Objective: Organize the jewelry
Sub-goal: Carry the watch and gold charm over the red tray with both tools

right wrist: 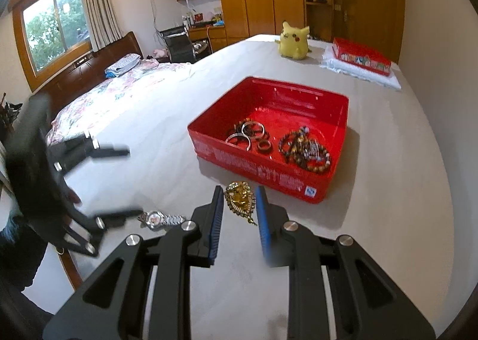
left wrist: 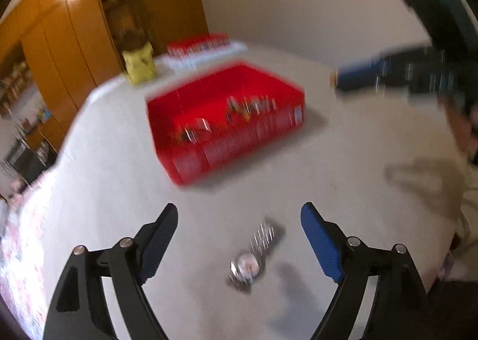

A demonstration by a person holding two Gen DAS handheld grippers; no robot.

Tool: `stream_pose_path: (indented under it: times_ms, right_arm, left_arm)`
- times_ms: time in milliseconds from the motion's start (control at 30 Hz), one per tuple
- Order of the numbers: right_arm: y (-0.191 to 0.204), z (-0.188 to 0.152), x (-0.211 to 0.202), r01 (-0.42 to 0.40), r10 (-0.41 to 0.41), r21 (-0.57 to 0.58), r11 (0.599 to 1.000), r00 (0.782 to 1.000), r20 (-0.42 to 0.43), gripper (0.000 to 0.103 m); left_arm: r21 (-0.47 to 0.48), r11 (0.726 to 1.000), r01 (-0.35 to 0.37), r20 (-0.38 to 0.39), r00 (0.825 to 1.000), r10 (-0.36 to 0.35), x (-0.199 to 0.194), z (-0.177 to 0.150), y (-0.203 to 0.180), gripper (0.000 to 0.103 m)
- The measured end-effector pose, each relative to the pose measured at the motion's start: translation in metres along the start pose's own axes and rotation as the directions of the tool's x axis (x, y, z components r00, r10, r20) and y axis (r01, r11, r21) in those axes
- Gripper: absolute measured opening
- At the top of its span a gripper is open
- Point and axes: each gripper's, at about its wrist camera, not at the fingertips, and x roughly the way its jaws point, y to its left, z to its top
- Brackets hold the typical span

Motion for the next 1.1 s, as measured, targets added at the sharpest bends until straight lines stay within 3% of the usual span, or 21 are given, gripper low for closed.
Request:
stream_pose_path:
  times_ms: [200,400,433,467,567,667,1100]
  right_arm:
    - [-0.002,-0.005,0.002,-0.003,0.003,0.017,1.0,1.0,-0.005,0.021]
    - [0.001,-0.007,0.006,-0.008,0.008,0.017,1.0,1.0,-0.011,0.021]
    - [0.002,-0.007,0.007,-0.009,0.009,0.018,1.0,1.0,-0.013,0.021]
    - [0.001,-0.006,0.008,-0.01,0.01,0.019,1.0,1.0,-0.014,0.021]
    - [0.004,-0.006,0.009,-0.011,0.011,0.017,1.0,1.0,-0.016,0.021]
    - [0.006,-0.005,0.006,-0.011,0.011,0.011,1.0,1.0,-0.011,0.021]
    - [0.01,0.0,-0.011,-0.003,0.004,-0.011,1.0,1.0,0.017,0.021]
  left_arm:
    - [-0.058,0.998,0.023,-0.151,0.988,-0.032,0.056,-0.035,0.016,0.065]
    - [-0.083,0.996,0.019,-0.122,0.992,-0.029,0.06,-0.04,0.014,0.065]
    - [-0.083,0.996,0.016,-0.118,0.993,-0.026,0.061,-0.041,0.013,0.055]
    - [-0.091,0.996,0.026,-0.113,0.993,-0.036,0.059,-0.041,0.01,0.031]
    - [-0.098,0.995,-0.022,-0.126,0.992,0.009,0.058,-0.039,0.001,0.031]
    - [-0.143,0.99,-0.016,-0.126,0.992,-0.002,0.054,-0.034,0.009,0.031]
    - [-0.149,0.987,-0.06,0.025,0.998,0.065,-0.011,0.01,0.016,0.03]
